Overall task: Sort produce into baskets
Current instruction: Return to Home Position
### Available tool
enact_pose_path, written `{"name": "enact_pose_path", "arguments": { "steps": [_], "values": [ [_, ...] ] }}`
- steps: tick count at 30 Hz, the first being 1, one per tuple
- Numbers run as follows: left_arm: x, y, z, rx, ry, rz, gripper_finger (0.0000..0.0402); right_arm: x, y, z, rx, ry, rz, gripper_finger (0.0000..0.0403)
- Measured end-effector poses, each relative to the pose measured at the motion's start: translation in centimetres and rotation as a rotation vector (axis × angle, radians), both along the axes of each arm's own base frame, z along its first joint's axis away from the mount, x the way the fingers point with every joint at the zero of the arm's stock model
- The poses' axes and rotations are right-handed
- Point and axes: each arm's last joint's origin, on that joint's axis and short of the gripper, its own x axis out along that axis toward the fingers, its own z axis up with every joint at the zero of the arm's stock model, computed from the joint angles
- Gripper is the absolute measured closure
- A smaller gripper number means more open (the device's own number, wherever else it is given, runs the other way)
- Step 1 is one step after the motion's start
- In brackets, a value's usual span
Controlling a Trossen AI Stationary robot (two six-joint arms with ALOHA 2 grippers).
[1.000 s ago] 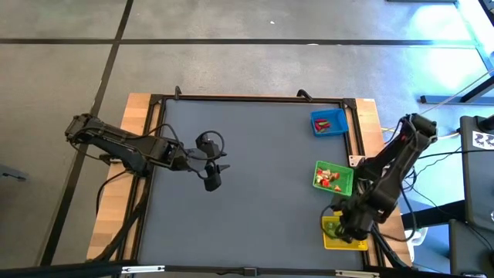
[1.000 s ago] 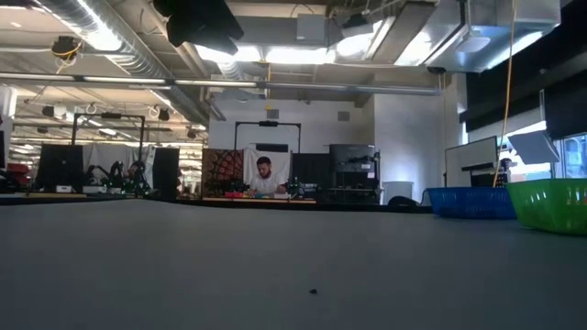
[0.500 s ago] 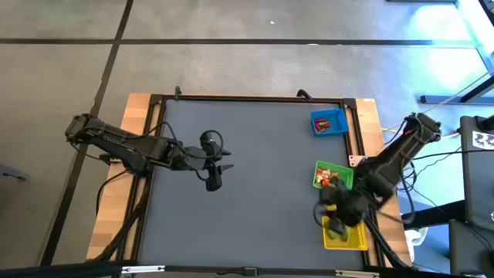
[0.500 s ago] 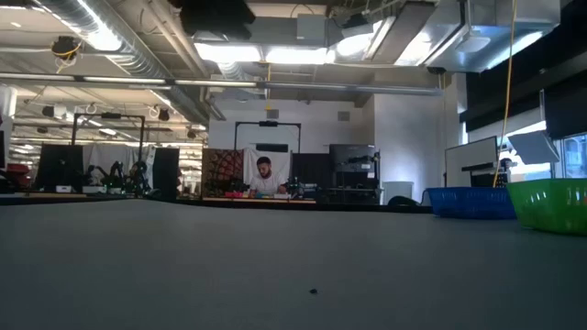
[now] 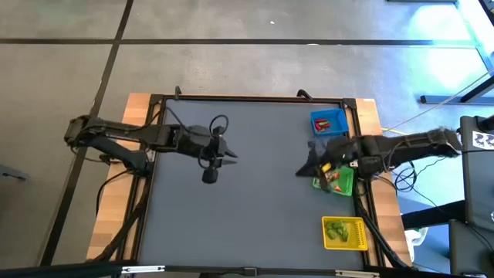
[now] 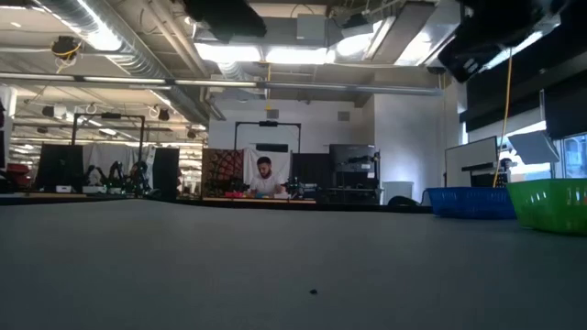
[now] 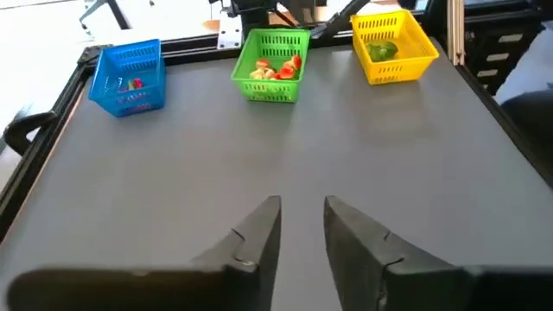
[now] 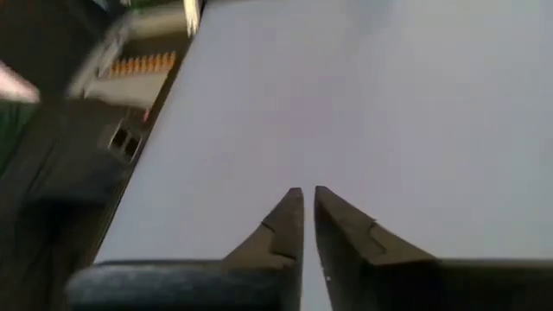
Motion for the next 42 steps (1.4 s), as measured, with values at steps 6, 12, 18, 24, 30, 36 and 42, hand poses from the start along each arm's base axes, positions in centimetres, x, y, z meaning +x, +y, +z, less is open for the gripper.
{"name": "enact_pose_path", "arguments": {
  "steps": [6, 12, 18, 24, 30, 36, 42],
  "values": [
    [-0.7, 3.4, -2.2, -0.003, -0.084, 0.047, 0.0358, -2.7, -3.9, -1.9, 0.012, -0.230, -0.067, 0.0394],
    [-3.4, 6.0, -4.3, 0.006, -0.211, 0.163, 0.0391, -5.7, -5.3, -3.7, 0.026, -0.442, -0.244, 0.0384],
    [-5.2, 7.5, -5.8, -0.023, -0.215, 0.319, 0.0399, -7.9, -5.6, -5.8, 0.031, -0.513, -0.528, 0.0399],
    [-5.5, 8.3, -6.7, -0.074, -0.198, 0.405, 0.0390, -9.0, -5.7, -7.0, 0.032, -0.548, -0.640, 0.0394],
    [-5.3, 6.8, -6.4, -0.022, -0.327, 0.305, 0.0399, -9.6, -5.5, -8.0, -0.045, -0.563, -0.607, 0.0397],
    [-7.3, 5.5, -8.2, -0.015, -0.372, 0.297, 0.0400, -9.4, -5.6, -9.6, -0.116, -0.589, -0.585, 0.0394],
    [-9.8, 5.1, -8.6, -0.054, -0.460, 0.326, 0.0389, -9.2, -5.6, -10.0, -0.131, -0.630, -0.578, 0.0393]
  ]
}}
